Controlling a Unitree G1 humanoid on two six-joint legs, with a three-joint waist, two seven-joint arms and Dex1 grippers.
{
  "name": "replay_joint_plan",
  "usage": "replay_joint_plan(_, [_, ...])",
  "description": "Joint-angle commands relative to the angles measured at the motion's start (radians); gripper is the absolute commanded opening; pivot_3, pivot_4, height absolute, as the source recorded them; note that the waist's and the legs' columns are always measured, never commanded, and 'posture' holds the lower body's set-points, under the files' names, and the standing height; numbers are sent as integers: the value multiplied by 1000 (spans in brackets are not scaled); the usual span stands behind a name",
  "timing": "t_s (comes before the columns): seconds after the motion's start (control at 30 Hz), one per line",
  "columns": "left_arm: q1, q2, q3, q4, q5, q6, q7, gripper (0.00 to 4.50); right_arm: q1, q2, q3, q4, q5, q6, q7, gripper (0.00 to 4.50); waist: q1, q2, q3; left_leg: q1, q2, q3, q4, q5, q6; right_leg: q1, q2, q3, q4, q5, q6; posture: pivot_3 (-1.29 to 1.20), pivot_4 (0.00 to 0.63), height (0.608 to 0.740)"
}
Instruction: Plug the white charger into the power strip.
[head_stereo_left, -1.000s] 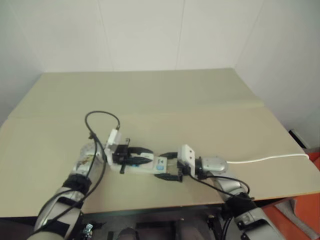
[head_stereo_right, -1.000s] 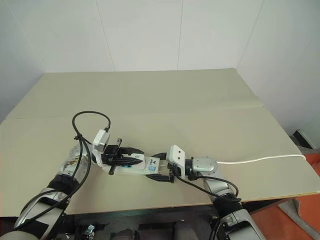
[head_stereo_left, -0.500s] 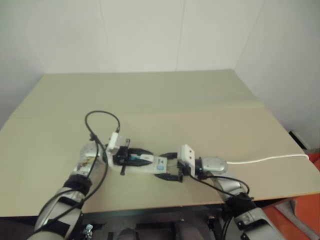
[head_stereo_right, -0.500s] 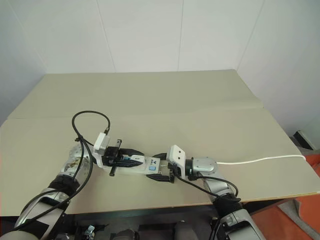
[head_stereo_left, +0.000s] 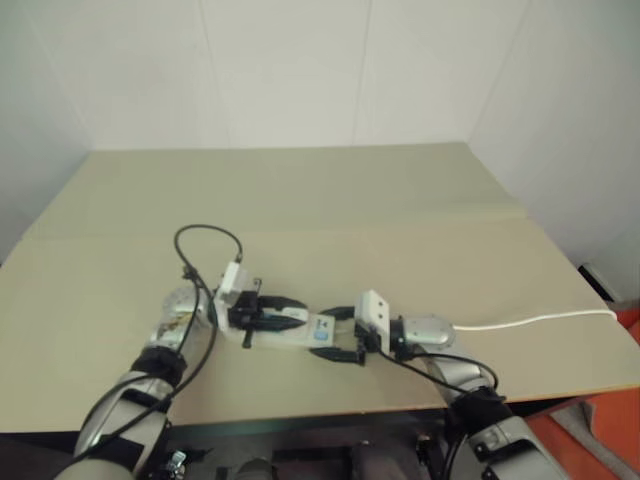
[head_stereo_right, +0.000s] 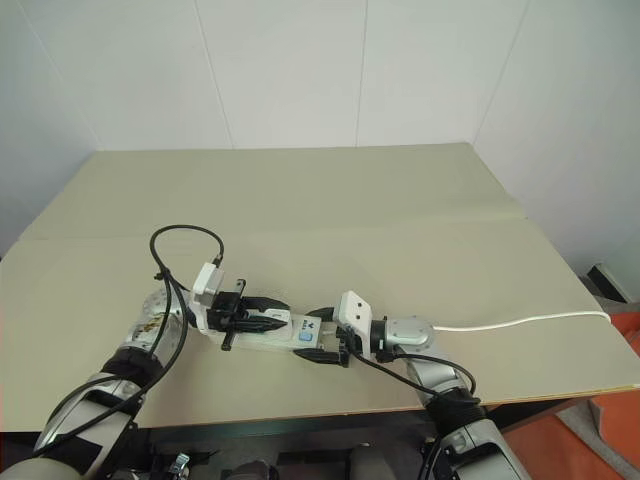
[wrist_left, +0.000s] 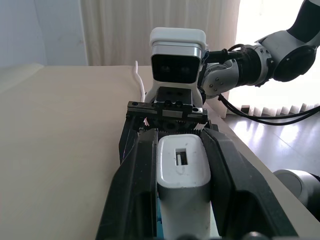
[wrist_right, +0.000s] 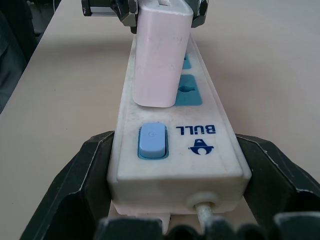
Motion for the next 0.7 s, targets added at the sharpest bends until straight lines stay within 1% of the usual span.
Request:
replay_joint_plan(0.03, [16,33,22,82,38,2,-2,2025,24,-8,43,2,-31,-8,33,3431,-2,0,0,0,0,0,0,0,0,0,0,0,0,0,0,0,150,740])
replay_joint_plan(0.13, [18,39,24,58,2,23,-2,3064,25,-9,43,3,-31,-11,31,3431,-1,0,0,0,0,0,-1,0,0,-1,0,0,0,-1,-1,0,150,740])
replay_joint_plan(0.27, [26,64,-8,26,-10,13,-2,4387,27,-9,43,2,-30,-14,29,3431,-1,0,0,-1,0,0,-1,0,0,-1,0,0,-1,-1,-1,0,150,740])
replay_joint_plan(0.3, [25,65,-8,26,-13,15,-2,4465,27,-9,43,2,-30,-14,29,3431,0,0,0,-1,0,0,-1,0,0,-1,0,0,-1,-1,-1,0,150,740])
replay_joint_plan(0.5, [21,86,0,1,-48,33,-2,4465,25,-8,44,7,-31,-18,31,3431,-1,0,0,-1,0,0,-1,0,0,-2,0,0,-1,-1,-1,0,150,740])
replay_joint_plan(0.7, [26,155,42,-109,-125,87,-2,4465,23,-12,42,-1,-23,-12,39,3431,-1,0,0,-3,0,0,-1,0,0,-3,0,0,-1,-1,-1,0,150,740])
